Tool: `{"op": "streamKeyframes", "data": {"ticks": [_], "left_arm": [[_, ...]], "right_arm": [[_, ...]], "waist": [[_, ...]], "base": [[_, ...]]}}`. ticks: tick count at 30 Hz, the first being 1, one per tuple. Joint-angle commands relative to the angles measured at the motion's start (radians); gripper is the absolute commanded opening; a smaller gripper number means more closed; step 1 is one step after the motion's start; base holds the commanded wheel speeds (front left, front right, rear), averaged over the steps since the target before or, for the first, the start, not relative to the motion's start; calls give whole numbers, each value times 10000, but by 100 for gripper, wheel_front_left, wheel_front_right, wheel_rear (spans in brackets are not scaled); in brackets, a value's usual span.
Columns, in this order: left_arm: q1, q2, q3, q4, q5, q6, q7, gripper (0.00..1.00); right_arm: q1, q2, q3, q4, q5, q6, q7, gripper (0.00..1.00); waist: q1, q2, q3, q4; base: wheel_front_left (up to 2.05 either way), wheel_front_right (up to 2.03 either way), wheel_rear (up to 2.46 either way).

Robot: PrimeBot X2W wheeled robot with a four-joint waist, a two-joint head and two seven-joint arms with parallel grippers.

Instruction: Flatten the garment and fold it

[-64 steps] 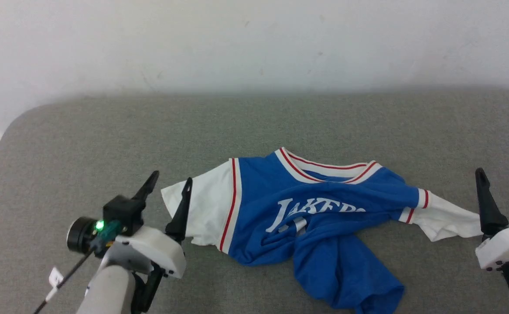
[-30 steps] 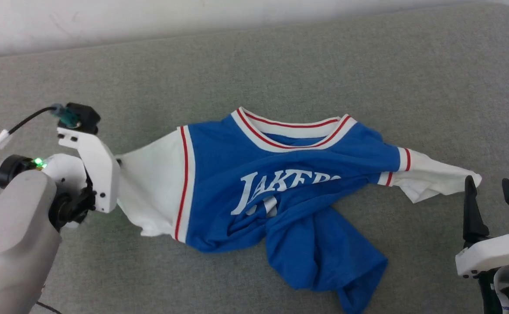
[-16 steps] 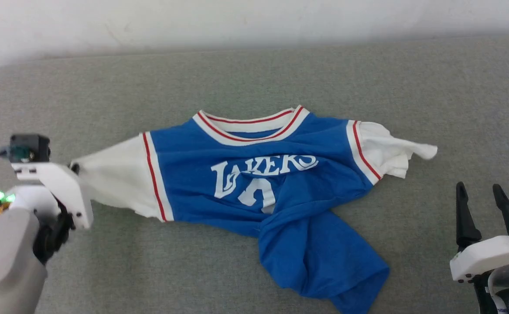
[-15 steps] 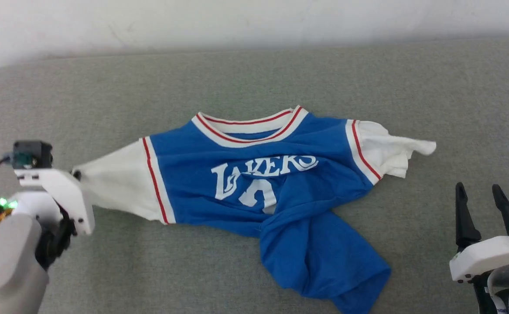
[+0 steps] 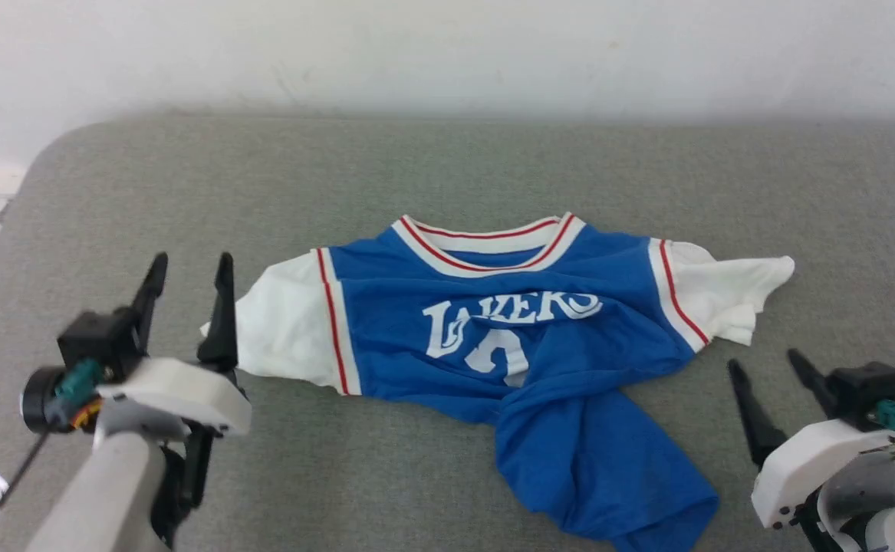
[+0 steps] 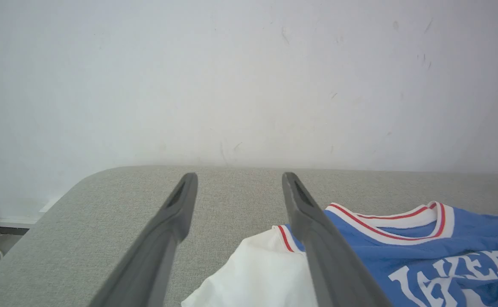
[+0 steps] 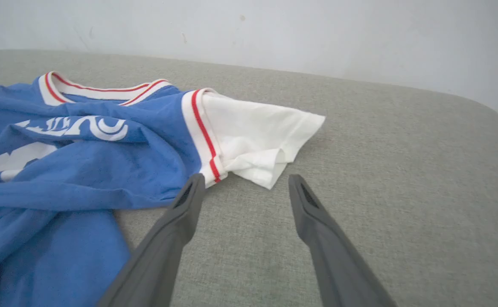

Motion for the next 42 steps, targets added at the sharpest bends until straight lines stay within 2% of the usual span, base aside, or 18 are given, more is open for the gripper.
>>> {"op": "streamKeyframes", "data": {"ticks": [1,3,6,11,14,19,28,30,36,42], "left_arm": [[596,-192,155,-505,362,102,-184,100],[1102,-526,496,-1252,845,230,-214,100],[2028,-1255,1008,-2242,1490,152,-220,100],[3068,-2043,1280,-2910,2971,-114,-223,100],[3377,-2360,1200,-2792,3570,-409,-224,100],[3394,-2943,1345,-2637,3926,-874,-224,100],[3194,-3514,1811,-2422,4265,-1438,-225,100],[3189,-3603,1896,-2369,4359,-1541,-225,100],[3377,-3772,2152,-2026,4508,-1807,-225,100],[3563,-3851,2367,-1734,4589,-2004,-225,100]], "right_arm": [[87,-437,566,-154,311,-9,554,100],[26,-822,1067,-172,719,-9,1270,100],[-273,-1453,1848,-186,1353,-9,2203,100],[-1045,-2646,2898,176,1683,-9,3256,100],[-1515,-2944,3267,627,1898,-9,3735,100],[-2085,-3251,3812,1520,2201,-9,4353,100],[-2436,-3292,4050,2784,2387,-9,5169,100],[-2374,-3255,4213,2989,2574,-9,5365,0],[-2088,-3115,4589,2893,3357,-9,5626,0],[-1448,-3121,5141,1769,4217,-9,6208,0]], "waist": [[1,-1,-396,503],[1,-1,-472,712],[1,-1,-487,1012],[1,-1,-466,1587],[1,-1,-401,1881],[1,-1,-223,2314],[1,-1,105,2645],[1,-1,104,2650],[1,-1,-352,2343],[1,-1,-1000,1870]], "base": [[0,0,0],[0,0,0],[0,0,0],[0,0,0],[0,0,0],[0,0,0],[0,0,0],[0,0,0],[0,0,0],[0,0,0]]}}
